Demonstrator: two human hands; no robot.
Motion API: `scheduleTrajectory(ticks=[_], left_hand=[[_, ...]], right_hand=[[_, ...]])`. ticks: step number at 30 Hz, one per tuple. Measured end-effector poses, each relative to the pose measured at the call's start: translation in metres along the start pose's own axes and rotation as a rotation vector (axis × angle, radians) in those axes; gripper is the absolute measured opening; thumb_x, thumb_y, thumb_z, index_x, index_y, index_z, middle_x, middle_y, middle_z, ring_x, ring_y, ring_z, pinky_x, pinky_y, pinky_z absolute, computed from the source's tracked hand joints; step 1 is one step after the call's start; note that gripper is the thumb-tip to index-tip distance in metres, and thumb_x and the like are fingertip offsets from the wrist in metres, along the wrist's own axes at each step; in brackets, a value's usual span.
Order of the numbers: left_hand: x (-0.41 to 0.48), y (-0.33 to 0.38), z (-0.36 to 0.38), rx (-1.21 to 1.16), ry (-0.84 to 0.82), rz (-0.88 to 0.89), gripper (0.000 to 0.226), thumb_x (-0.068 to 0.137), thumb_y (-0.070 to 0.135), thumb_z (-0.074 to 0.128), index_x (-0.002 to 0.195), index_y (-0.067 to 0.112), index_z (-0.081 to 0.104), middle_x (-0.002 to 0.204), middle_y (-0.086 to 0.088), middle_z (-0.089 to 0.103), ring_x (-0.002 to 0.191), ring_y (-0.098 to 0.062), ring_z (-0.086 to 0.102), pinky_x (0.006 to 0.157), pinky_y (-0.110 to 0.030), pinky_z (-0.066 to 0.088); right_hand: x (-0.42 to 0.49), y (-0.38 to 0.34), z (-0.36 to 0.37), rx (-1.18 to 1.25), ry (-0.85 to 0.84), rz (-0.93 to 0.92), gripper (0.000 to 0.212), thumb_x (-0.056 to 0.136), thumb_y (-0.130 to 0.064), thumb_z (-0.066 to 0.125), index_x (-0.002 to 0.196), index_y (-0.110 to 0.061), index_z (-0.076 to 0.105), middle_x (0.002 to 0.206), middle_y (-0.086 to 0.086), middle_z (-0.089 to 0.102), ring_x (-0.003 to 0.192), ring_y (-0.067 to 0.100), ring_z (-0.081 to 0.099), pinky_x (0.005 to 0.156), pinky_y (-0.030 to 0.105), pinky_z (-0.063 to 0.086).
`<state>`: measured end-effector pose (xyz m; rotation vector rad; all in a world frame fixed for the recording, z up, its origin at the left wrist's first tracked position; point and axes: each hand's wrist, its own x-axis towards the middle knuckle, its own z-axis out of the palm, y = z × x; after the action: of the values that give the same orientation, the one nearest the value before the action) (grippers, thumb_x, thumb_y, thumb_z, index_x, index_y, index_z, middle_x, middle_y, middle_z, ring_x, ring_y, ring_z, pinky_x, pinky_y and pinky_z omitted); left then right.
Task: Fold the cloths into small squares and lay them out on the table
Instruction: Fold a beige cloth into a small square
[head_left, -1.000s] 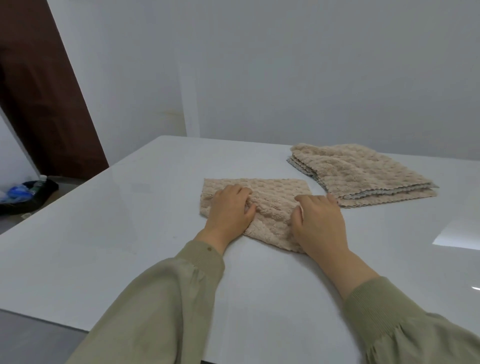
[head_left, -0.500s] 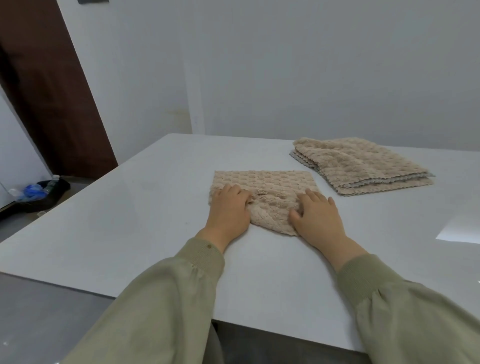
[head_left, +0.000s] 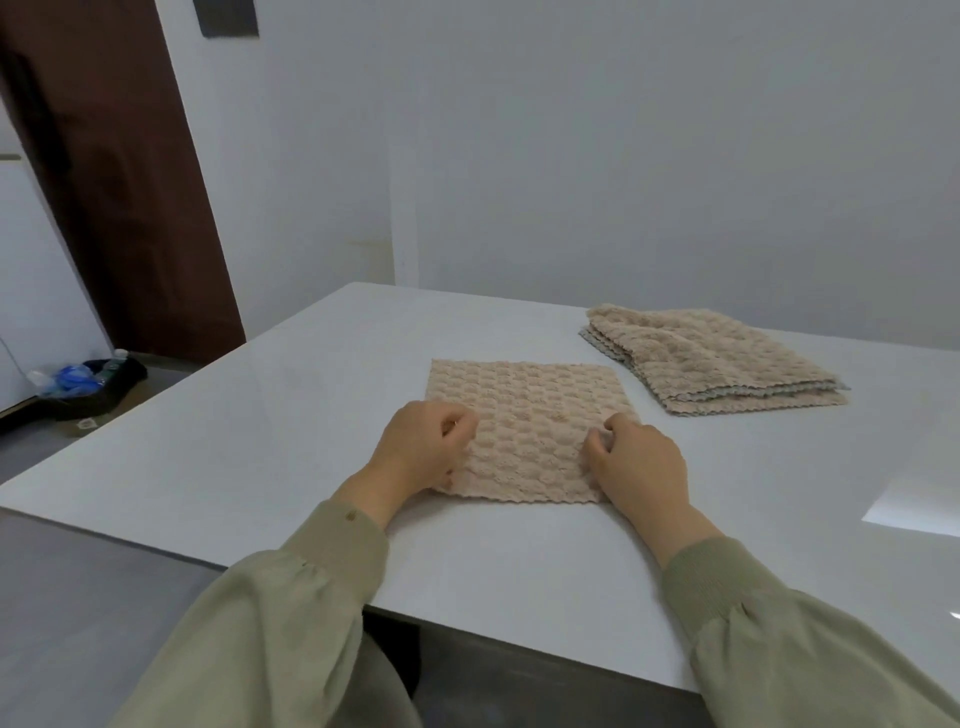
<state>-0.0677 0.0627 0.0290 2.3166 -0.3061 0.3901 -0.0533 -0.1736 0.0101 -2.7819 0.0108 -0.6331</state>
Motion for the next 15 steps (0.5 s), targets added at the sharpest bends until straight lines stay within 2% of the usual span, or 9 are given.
scheduleTrajectory(ticks=[3, 5, 6, 8, 10, 12, 15], left_hand=[[0.015, 0.005, -0.004, 0.074, -0.060, -0.133, 0.030, 0.092, 0.027, 0.046, 0.079, 0.009, 0.067, 0.064, -0.002, 0.063, 0.064, -0.018, 0.063, 0.066, -0.036, 0.051], [0.033, 0.009, 0.006, 0.196, -0.069, -0.126, 0.025, 0.092, 0.023, 0.045, 0.086, 0.015, 0.067, 0.082, 0.002, 0.067, 0.082, -0.019, 0.064, 0.073, -0.034, 0.051], [0.043, 0.012, 0.013, 0.225, -0.102, -0.115, 0.024, 0.093, 0.023, 0.044, 0.097, 0.017, 0.067, 0.096, 0.003, 0.067, 0.092, -0.018, 0.062, 0.079, -0.032, 0.050], [0.068, 0.010, 0.026, 0.295, -0.259, -0.068, 0.034, 0.096, 0.026, 0.045, 0.127, 0.018, 0.055, 0.131, 0.000, 0.055, 0.118, -0.019, 0.052, 0.098, -0.033, 0.042], [0.095, 0.001, 0.037, 0.400, -0.452, -0.018, 0.053, 0.097, 0.034, 0.046, 0.145, 0.018, 0.032, 0.151, -0.003, 0.033, 0.137, -0.022, 0.032, 0.112, -0.037, 0.028], [0.118, -0.012, 0.044, 0.474, -0.568, -0.023, 0.063, 0.096, 0.043, 0.043, 0.150, 0.020, 0.018, 0.157, -0.003, 0.019, 0.143, -0.024, 0.018, 0.117, -0.042, 0.018], [0.140, -0.033, 0.049, 0.541, -0.549, -0.066, 0.064, 0.097, 0.051, 0.034, 0.150, 0.024, 0.013, 0.159, -0.003, 0.010, 0.146, -0.026, 0.006, 0.117, -0.049, 0.013]], right_hand=[[0.007, -0.003, -0.001, 0.015, 0.046, 0.021, 0.033, 0.093, -0.034, 0.040, 0.088, -0.007, 0.058, 0.075, 0.010, 0.063, 0.074, 0.030, 0.057, 0.063, 0.034, 0.039], [0.020, -0.004, 0.000, -0.014, 0.029, 0.006, 0.034, 0.094, -0.033, 0.038, 0.099, -0.007, 0.059, 0.086, 0.011, 0.064, 0.082, 0.030, 0.056, 0.069, 0.035, 0.044], [0.029, -0.003, 0.001, -0.023, -0.004, -0.004, 0.035, 0.094, -0.033, 0.037, 0.105, -0.006, 0.058, 0.093, 0.012, 0.063, 0.088, 0.030, 0.056, 0.072, 0.036, 0.045], [0.050, 0.002, 0.005, -0.017, -0.103, -0.033, 0.038, 0.095, -0.031, 0.037, 0.119, -0.006, 0.053, 0.111, 0.014, 0.061, 0.102, 0.030, 0.053, 0.081, 0.037, 0.046], [0.072, 0.008, 0.014, -0.014, -0.207, -0.091, 0.043, 0.096, -0.031, 0.038, 0.130, -0.006, 0.045, 0.128, 0.014, 0.052, 0.115, 0.031, 0.048, 0.093, 0.039, 0.043], [0.090, 0.012, 0.027, -0.065, -0.316, -0.138, 0.049, 0.096, -0.038, 0.037, 0.136, -0.009, 0.039, 0.140, 0.013, 0.042, 0.125, 0.031, 0.040, 0.103, 0.044, 0.036], [0.106, 0.011, 0.045, -0.138, -0.453, -0.131, 0.054, 0.095, -0.049, 0.033, 0.136, -0.014, 0.036, 0.144, 0.010, 0.035, 0.133, 0.030, 0.030, 0.109, 0.051, 0.026]])
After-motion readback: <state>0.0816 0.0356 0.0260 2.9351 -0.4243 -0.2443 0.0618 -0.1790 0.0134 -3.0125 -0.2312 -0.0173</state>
